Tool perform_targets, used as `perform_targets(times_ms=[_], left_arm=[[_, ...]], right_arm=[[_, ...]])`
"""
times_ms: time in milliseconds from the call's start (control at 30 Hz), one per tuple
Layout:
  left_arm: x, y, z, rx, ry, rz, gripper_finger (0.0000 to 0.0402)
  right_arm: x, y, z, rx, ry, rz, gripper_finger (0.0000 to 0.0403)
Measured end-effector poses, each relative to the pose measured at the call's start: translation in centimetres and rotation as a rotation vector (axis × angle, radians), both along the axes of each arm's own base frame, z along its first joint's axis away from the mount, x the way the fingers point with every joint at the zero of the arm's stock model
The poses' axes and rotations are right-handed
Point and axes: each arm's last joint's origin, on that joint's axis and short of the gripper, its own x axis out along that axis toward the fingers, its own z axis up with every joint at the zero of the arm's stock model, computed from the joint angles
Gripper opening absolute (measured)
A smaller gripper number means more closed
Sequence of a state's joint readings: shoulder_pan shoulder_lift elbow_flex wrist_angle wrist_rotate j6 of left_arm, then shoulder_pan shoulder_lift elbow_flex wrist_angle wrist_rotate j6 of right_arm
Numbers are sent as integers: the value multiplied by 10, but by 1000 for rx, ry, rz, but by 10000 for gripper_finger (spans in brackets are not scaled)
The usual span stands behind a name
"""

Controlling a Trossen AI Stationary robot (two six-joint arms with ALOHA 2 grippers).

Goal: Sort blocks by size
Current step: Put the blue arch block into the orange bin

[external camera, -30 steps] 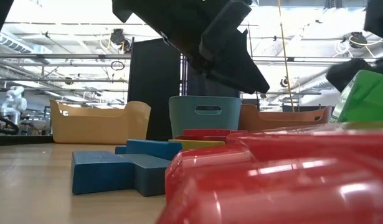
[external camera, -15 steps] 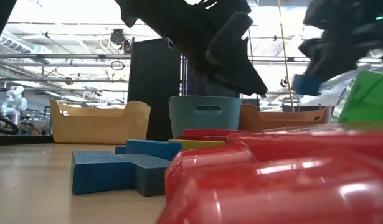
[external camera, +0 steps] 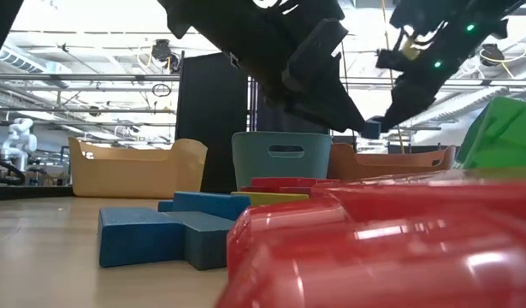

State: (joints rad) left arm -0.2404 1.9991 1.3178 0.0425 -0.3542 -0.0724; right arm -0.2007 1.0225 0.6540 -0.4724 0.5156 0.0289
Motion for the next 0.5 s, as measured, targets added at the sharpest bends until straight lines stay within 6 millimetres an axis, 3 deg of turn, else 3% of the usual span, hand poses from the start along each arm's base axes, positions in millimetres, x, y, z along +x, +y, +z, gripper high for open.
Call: perform_targets(times_ms=[233,500], left_arm=[[0,-1,-1,1,7,-2,192],[2,-2,-21,-8,50,12,192]], right_arm=[[-11,-43,4,11,-58,-146,29],[-24,-83,-5,87,-83,-265,29]])
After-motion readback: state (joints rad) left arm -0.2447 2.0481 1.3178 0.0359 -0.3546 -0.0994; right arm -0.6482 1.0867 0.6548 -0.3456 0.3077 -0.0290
